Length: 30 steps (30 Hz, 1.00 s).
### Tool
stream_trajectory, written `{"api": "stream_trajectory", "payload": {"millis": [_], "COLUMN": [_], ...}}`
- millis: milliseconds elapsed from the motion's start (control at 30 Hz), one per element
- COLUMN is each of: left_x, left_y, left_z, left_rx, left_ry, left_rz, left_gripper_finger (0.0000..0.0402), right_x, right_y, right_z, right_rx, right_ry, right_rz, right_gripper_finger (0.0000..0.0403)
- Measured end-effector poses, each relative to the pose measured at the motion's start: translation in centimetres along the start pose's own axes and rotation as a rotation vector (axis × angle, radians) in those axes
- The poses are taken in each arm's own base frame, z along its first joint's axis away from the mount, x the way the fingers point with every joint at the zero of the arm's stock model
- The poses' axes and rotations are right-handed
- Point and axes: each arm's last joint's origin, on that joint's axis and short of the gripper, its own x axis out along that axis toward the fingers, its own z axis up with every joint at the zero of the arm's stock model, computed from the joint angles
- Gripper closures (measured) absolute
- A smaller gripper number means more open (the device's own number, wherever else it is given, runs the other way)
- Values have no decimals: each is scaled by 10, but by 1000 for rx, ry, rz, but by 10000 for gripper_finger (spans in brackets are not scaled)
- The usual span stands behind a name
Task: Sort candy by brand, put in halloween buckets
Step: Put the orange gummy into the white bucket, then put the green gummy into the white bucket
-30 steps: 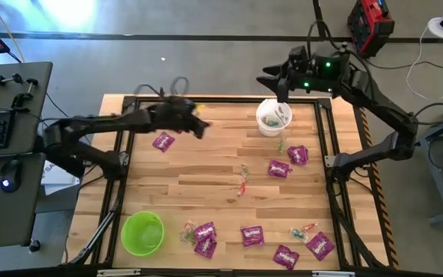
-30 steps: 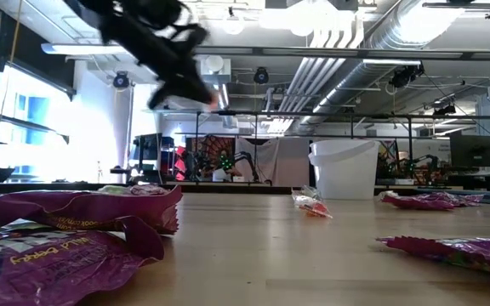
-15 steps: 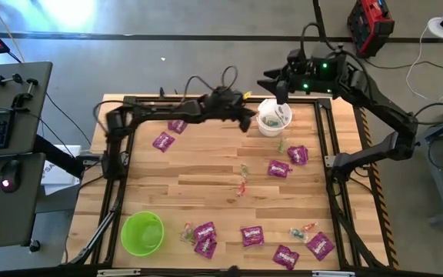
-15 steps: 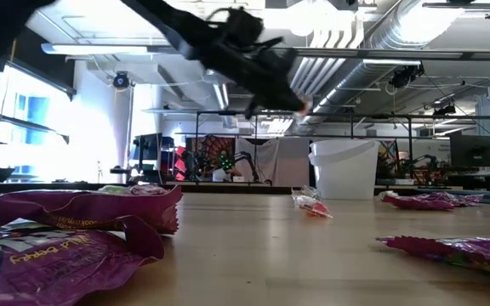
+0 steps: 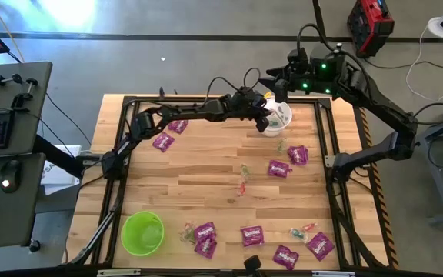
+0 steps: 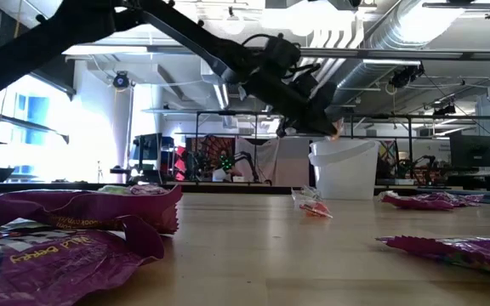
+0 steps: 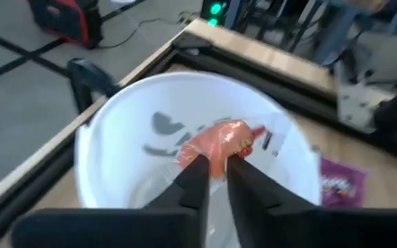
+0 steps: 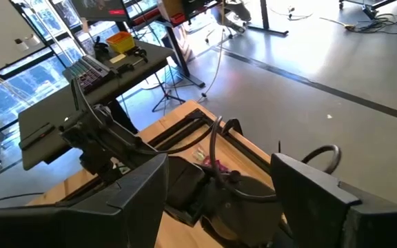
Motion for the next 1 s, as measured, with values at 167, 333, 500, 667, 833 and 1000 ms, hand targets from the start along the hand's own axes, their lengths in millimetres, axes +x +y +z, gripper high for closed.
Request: {"api": "stream_trajectory", "payload": {"millis": [167,333,500,667,833,1000], "left_x": [-2,-11,-46,-126,-197,-242], "left_y": [3,2,8,44,69,57], "left_z": [2,6,27,69,55,-14], "left_rx": [20,-15,82,110,-61,-251], "left_ry": [13,60,143,200,242,199], "left_rz": [16,-8,-19,83,35,33], "left_gripper_finger": [267,193,169,179,193,197], "right_x": [0,0,0,0,0,0], "right_y": [0,0,0,0,-1,-3], "right_z": [0,0,2,2,-1,-5], "right_rx": [-9,-26,-34,-52,-52,-52], "right_ry": [0,-3,-24,-29,3,44], "right_rz": [0,-5,-16,-14,-34,-48], "right_gripper_finger": [155,155,155,155,155,155]}}
